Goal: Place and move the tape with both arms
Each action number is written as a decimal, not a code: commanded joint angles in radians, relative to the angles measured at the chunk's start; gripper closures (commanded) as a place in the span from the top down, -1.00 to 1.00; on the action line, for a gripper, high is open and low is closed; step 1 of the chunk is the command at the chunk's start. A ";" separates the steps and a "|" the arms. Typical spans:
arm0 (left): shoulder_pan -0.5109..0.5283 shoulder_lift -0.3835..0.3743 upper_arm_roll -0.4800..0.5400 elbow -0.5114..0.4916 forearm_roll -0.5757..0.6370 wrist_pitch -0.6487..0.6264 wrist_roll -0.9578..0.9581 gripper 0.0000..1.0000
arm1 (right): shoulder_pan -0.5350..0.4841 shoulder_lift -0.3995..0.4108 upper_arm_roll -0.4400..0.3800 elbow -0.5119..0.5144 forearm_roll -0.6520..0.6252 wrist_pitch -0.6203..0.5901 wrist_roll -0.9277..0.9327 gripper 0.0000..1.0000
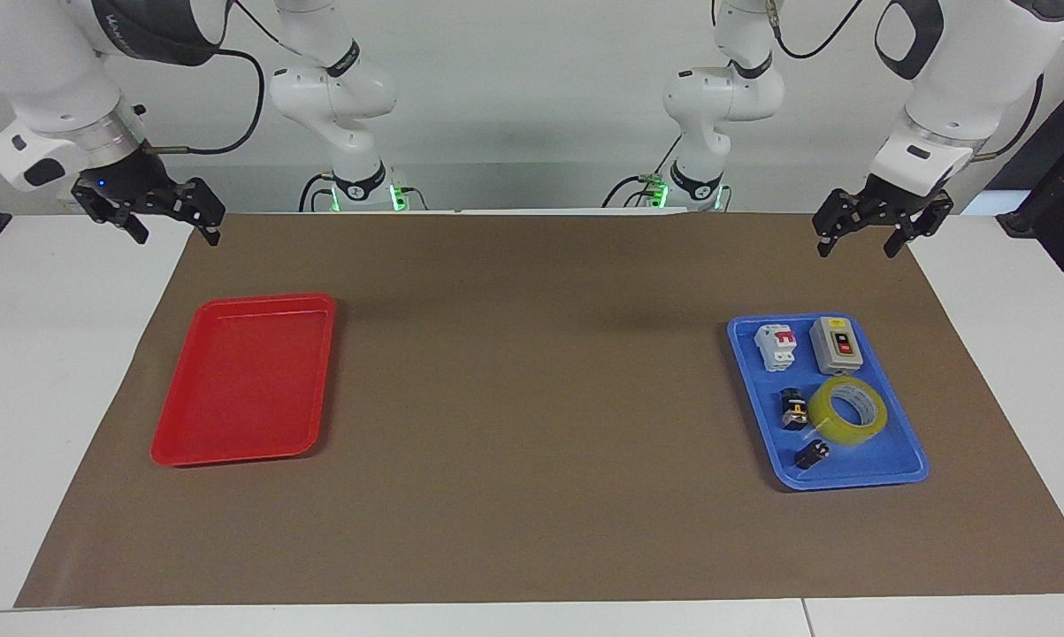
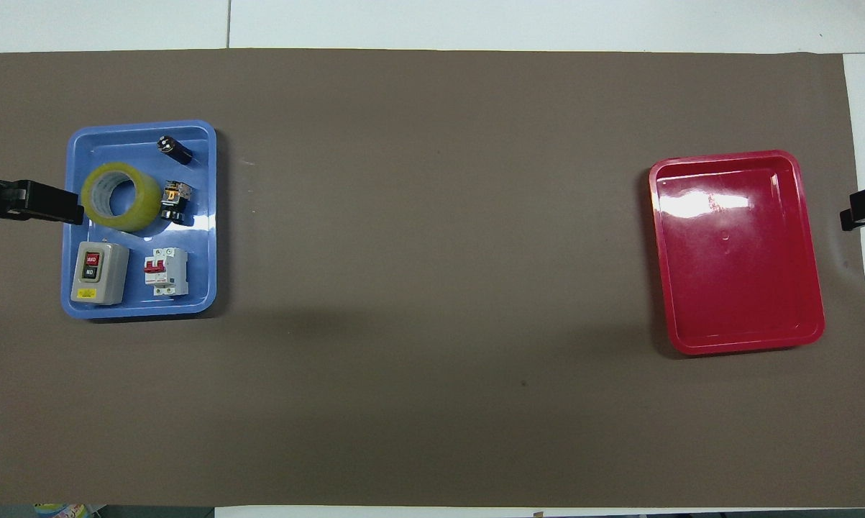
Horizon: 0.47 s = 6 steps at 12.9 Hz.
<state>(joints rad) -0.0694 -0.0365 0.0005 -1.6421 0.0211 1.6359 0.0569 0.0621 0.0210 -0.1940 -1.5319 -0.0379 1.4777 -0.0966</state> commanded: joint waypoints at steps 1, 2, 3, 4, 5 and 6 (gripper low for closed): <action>0.003 -0.005 0.003 0.007 -0.016 -0.014 0.008 1.00 | -0.004 -0.018 0.004 -0.025 0.019 0.021 -0.017 1.00; 0.003 -0.005 0.003 0.007 -0.016 -0.014 0.008 1.00 | -0.004 -0.018 0.004 -0.025 0.019 0.021 -0.017 1.00; 0.003 -0.005 0.003 0.007 -0.016 -0.013 0.008 1.00 | -0.004 -0.018 0.004 -0.025 0.019 0.021 -0.017 1.00; 0.003 -0.005 0.003 0.007 -0.016 -0.013 0.008 1.00 | -0.004 -0.018 0.004 -0.025 0.019 0.021 -0.017 1.00; 0.003 -0.005 0.003 0.007 -0.016 -0.014 0.008 1.00 | -0.005 -0.018 0.004 -0.027 0.019 0.019 -0.017 1.00; 0.003 -0.005 0.003 0.007 -0.016 -0.014 0.008 1.00 | -0.005 -0.019 0.004 -0.030 0.019 0.019 -0.018 1.00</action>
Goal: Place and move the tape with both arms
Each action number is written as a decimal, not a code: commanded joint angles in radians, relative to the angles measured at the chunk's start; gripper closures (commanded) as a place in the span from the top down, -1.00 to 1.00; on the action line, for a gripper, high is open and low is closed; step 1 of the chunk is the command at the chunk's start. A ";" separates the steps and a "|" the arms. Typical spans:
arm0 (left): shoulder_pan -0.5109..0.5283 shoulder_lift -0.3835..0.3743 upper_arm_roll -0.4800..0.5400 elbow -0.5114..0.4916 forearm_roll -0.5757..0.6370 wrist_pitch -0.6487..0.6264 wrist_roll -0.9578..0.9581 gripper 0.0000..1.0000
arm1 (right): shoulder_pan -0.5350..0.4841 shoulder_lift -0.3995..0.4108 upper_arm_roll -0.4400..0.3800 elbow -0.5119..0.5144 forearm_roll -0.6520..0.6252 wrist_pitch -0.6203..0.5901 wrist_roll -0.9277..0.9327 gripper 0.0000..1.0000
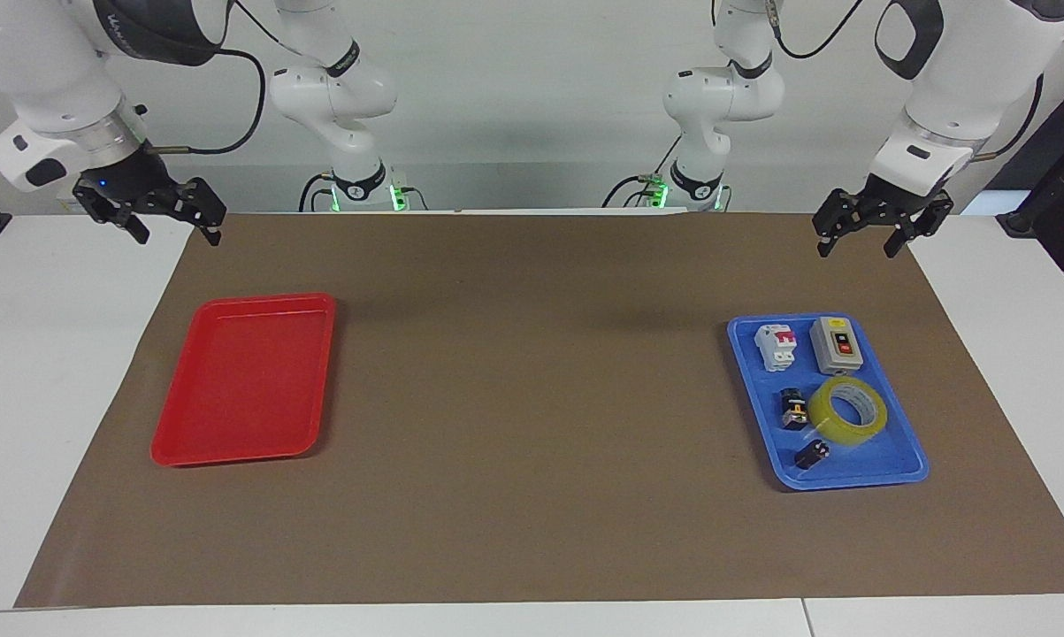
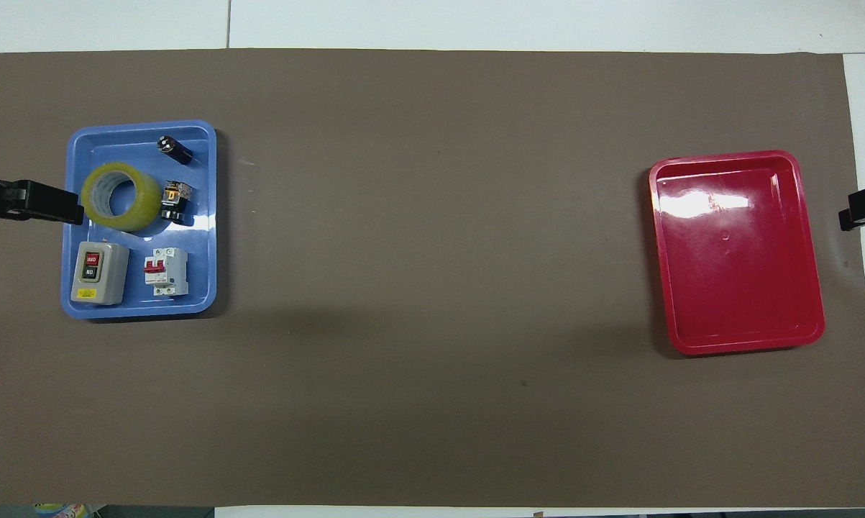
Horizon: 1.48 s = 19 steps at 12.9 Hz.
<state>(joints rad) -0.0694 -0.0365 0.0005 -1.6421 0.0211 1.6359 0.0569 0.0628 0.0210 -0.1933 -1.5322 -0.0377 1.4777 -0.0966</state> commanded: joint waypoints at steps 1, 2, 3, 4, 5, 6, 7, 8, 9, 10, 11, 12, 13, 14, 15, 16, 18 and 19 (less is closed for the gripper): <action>0.003 -0.005 0.003 0.007 -0.016 -0.013 0.008 1.00 | -0.006 -0.021 0.003 -0.029 0.019 0.018 -0.023 1.00; 0.003 -0.005 0.003 0.007 -0.016 -0.014 0.008 1.00 | -0.006 -0.021 0.003 -0.029 0.019 0.015 -0.023 1.00; 0.003 -0.005 0.003 0.007 -0.016 -0.014 0.008 1.00 | -0.006 -0.021 0.003 -0.029 0.019 0.015 -0.025 1.00; 0.003 -0.005 0.003 0.007 -0.016 -0.014 0.008 1.00 | -0.006 -0.021 0.003 -0.029 0.019 0.015 -0.020 1.00; 0.003 -0.005 0.003 0.007 -0.016 -0.014 0.008 1.00 | -0.006 -0.021 0.003 -0.029 0.019 0.015 -0.020 1.00; 0.003 -0.005 0.003 0.007 -0.016 -0.014 0.009 1.00 | -0.006 -0.021 0.003 -0.029 0.019 0.015 -0.020 1.00; 0.003 -0.005 0.003 0.007 -0.016 -0.014 0.008 1.00 | -0.006 -0.021 0.003 -0.029 0.019 0.015 -0.020 1.00; 0.003 -0.005 0.003 0.007 -0.016 -0.013 0.008 1.00 | -0.006 -0.021 0.003 -0.029 0.019 0.015 -0.020 1.00; 0.003 -0.005 0.003 0.007 -0.016 -0.014 0.008 1.00 | -0.006 -0.021 0.002 -0.028 0.019 0.015 -0.020 1.00; 0.003 -0.005 0.003 0.007 -0.016 -0.014 0.008 1.00 | -0.006 -0.021 0.003 -0.029 0.019 0.013 -0.021 1.00; 0.003 -0.005 0.003 0.007 -0.016 -0.014 0.009 1.00 | -0.006 -0.021 0.002 -0.028 0.019 0.010 -0.022 1.00; 0.003 -0.008 0.003 0.005 -0.016 -0.039 0.008 1.00 | -0.006 -0.021 0.003 -0.029 0.019 0.012 -0.022 1.00; 0.005 -0.011 0.004 0.002 -0.016 -0.059 -0.002 1.00 | -0.006 -0.021 0.002 -0.029 0.019 0.010 -0.022 1.00; 0.008 -0.011 0.009 0.005 -0.019 -0.054 0.003 1.00 | -0.008 -0.021 0.002 -0.029 0.019 0.010 -0.022 1.00; 0.019 -0.010 0.012 0.010 -0.021 -0.054 0.011 1.00 | -0.009 -0.021 0.002 -0.029 0.019 0.010 -0.022 1.00; 0.035 -0.003 0.012 0.021 -0.038 -0.056 0.012 1.00 | -0.009 -0.021 0.002 -0.029 0.019 0.010 -0.022 1.00; 0.048 0.009 0.012 0.060 -0.062 -0.067 0.011 1.00 | -0.008 -0.021 0.002 -0.029 0.019 0.010 -0.022 1.00; 0.048 0.033 0.012 0.085 -0.062 -0.074 0.009 1.00 | -0.008 -0.021 0.002 -0.029 0.019 0.010 -0.022 1.00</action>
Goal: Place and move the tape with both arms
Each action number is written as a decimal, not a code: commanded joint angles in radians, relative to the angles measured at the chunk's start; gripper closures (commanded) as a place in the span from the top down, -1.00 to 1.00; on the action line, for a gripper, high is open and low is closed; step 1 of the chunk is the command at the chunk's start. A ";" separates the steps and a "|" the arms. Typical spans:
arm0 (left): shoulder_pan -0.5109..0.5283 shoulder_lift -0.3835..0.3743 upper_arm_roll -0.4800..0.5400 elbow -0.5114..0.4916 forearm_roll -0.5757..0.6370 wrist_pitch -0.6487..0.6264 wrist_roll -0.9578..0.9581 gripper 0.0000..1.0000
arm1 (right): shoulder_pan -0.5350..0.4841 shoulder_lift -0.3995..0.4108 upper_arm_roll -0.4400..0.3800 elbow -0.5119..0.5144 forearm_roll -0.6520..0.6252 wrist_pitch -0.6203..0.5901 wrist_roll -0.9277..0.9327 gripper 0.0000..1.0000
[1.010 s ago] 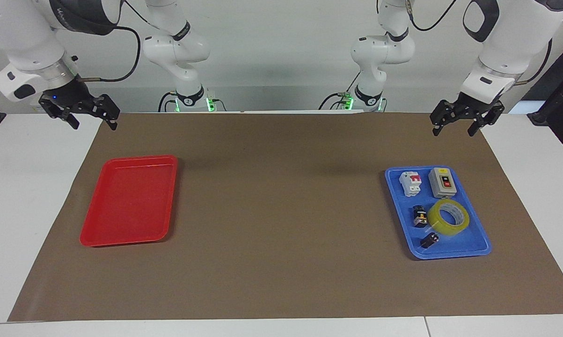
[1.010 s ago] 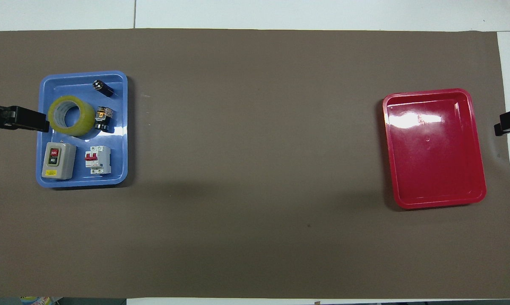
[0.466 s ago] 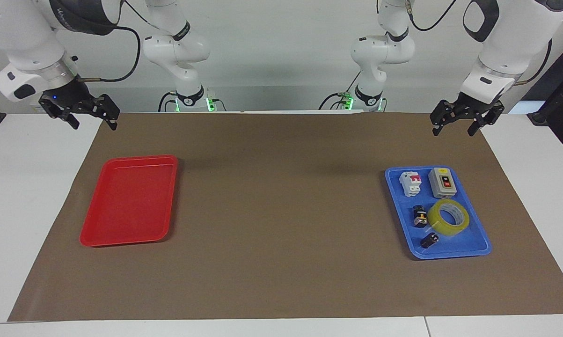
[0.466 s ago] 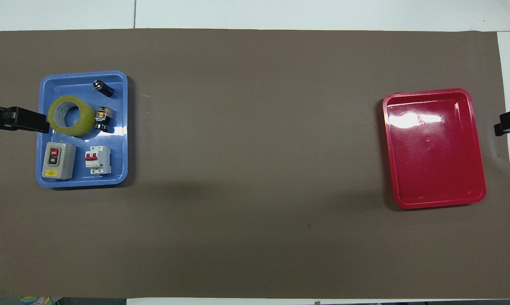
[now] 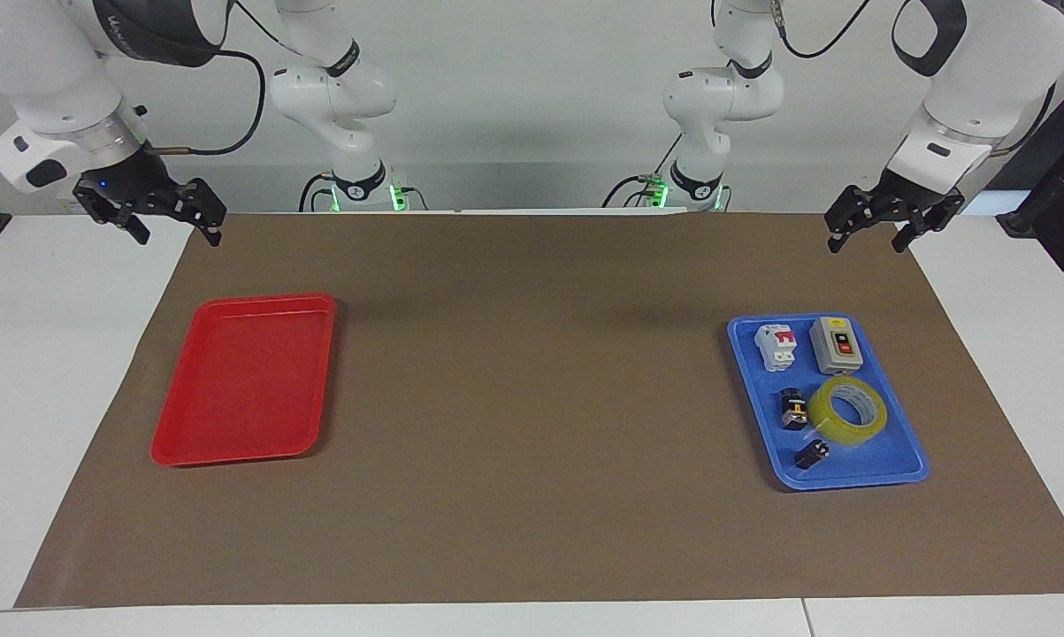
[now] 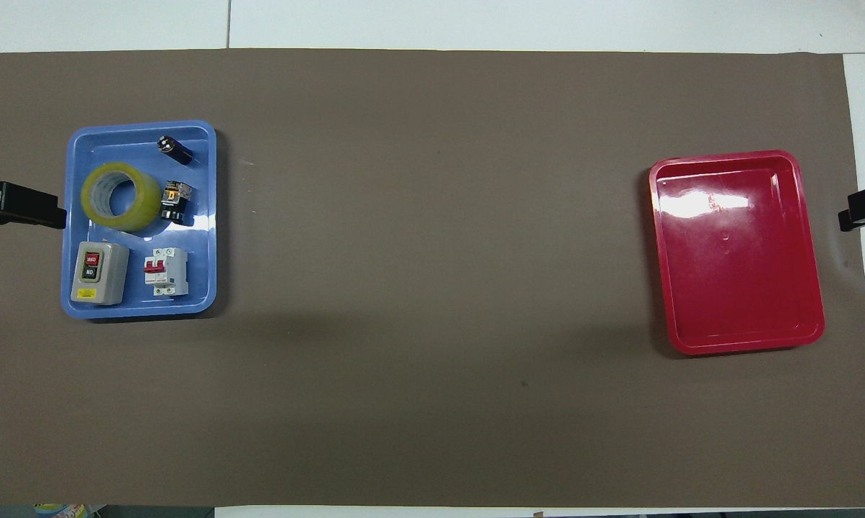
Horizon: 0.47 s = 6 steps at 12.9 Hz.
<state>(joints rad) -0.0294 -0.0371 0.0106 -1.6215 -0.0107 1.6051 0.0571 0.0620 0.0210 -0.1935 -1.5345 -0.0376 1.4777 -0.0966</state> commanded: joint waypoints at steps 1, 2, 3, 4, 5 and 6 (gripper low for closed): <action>0.008 0.039 0.002 0.095 -0.029 -0.078 0.010 1.00 | -0.008 -0.021 0.002 -0.027 0.019 0.010 -0.021 1.00; 0.008 0.033 0.002 0.088 -0.029 -0.099 0.015 1.00 | -0.008 -0.021 0.002 -0.027 0.019 0.010 -0.021 1.00; 0.009 0.023 0.002 0.068 -0.031 -0.097 0.015 1.00 | -0.008 -0.021 0.002 -0.027 0.019 0.010 -0.021 1.00; 0.008 0.020 0.002 0.065 -0.029 -0.097 0.015 1.00 | -0.007 -0.021 0.002 -0.026 0.019 0.010 -0.021 1.00; 0.008 0.019 0.002 0.063 -0.029 -0.100 0.013 1.00 | -0.007 -0.021 0.002 -0.027 0.019 0.010 -0.021 1.00; 0.008 0.010 0.002 0.057 -0.029 -0.103 0.013 1.00 | -0.007 -0.021 0.002 -0.027 0.019 0.010 -0.021 1.00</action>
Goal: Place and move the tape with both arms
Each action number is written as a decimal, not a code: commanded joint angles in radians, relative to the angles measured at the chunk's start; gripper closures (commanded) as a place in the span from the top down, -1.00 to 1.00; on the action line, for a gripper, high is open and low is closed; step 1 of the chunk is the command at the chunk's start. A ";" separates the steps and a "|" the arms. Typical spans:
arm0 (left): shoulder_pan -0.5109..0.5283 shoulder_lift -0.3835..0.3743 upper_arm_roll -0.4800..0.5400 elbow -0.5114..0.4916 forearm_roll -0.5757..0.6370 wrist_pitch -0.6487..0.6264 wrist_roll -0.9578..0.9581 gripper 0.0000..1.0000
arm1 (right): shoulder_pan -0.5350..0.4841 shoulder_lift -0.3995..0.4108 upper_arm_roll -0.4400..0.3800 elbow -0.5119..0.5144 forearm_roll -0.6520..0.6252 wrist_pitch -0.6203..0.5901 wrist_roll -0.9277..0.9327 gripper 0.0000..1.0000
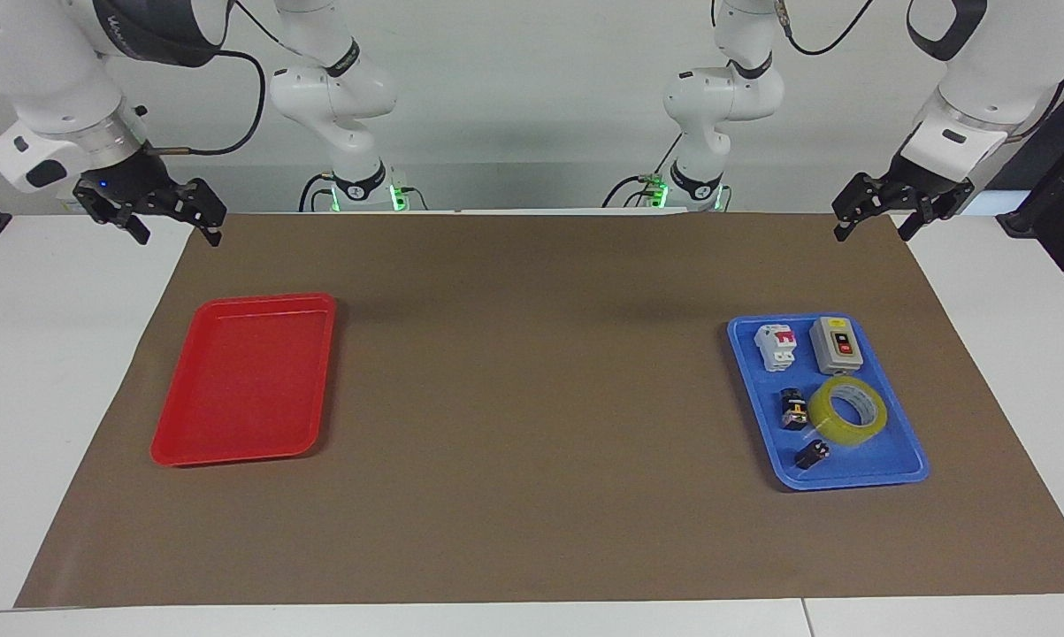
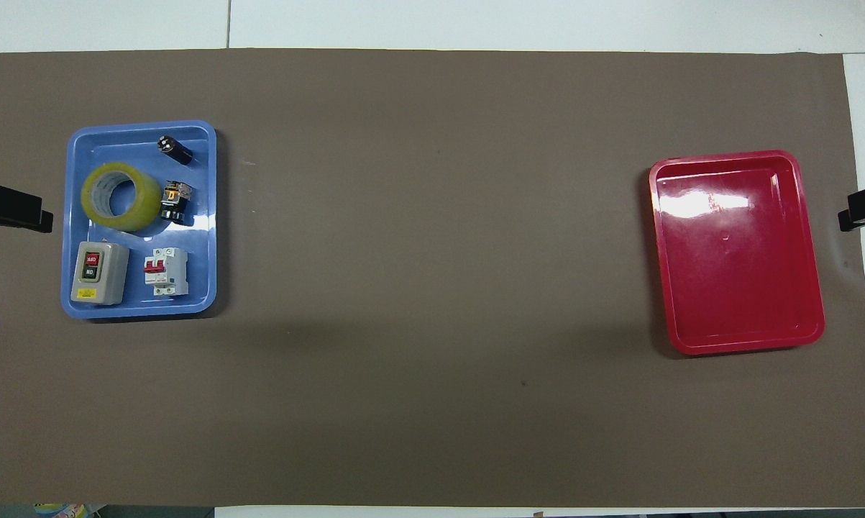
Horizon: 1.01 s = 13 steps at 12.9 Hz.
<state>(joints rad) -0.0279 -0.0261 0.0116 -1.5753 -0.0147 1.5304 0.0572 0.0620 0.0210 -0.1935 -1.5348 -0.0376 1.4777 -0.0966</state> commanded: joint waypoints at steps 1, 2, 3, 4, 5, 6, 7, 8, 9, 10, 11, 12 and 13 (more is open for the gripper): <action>0.006 -0.005 -0.001 0.006 -0.024 -0.024 0.003 1.00 | -0.008 -0.021 0.002 -0.027 0.019 0.009 -0.021 1.00; 0.006 -0.005 -0.001 0.006 -0.024 -0.018 0.007 1.00 | -0.007 -0.021 0.002 -0.027 0.019 0.007 -0.021 1.00; 0.003 -0.005 -0.002 0.006 -0.024 -0.016 0.007 1.00 | -0.005 -0.021 0.002 -0.027 0.019 0.007 -0.021 1.00; 0.002 -0.005 -0.002 0.006 -0.024 -0.018 0.004 1.00 | -0.005 -0.021 0.002 -0.027 0.019 0.007 -0.021 1.00; 0.002 -0.005 -0.002 0.003 -0.024 -0.019 0.004 1.00 | -0.008 -0.021 0.002 -0.027 0.019 0.007 -0.021 1.00; 0.002 -0.005 -0.002 0.003 -0.024 -0.015 0.003 1.00 | -0.011 -0.021 0.002 -0.027 0.019 0.007 -0.021 1.00; 0.000 -0.005 -0.002 0.006 -0.024 -0.015 0.001 1.00 | -0.013 -0.021 0.002 -0.027 0.019 0.007 -0.021 1.00; -0.001 -0.006 -0.002 0.003 -0.024 -0.016 0.001 1.00 | -0.011 -0.021 0.002 -0.027 0.019 0.007 -0.021 1.00; -0.003 -0.008 -0.002 -0.005 -0.024 -0.013 0.000 1.00 | -0.011 -0.021 0.002 -0.027 0.019 0.007 -0.021 1.00; 0.005 -0.009 -0.002 -0.011 -0.024 0.014 0.013 1.00 | -0.011 -0.021 0.002 -0.027 0.019 0.007 -0.021 1.00; 0.008 -0.009 -0.002 -0.035 -0.024 0.074 0.012 1.00 | -0.011 -0.021 0.002 -0.027 0.019 0.007 -0.021 1.00; 0.011 -0.006 -0.002 -0.061 -0.022 0.124 0.012 1.00 | -0.011 -0.021 0.002 -0.027 0.019 0.007 -0.021 1.00; 0.025 0.006 -0.002 -0.090 -0.021 0.179 0.015 1.00 | -0.011 -0.021 0.002 -0.027 0.019 0.007 -0.021 1.00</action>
<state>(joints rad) -0.0275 -0.0241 0.0100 -1.6050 -0.0157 1.6192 0.0572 0.0596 0.0210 -0.1937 -1.5357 -0.0376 1.4776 -0.0966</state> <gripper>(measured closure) 0.000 0.000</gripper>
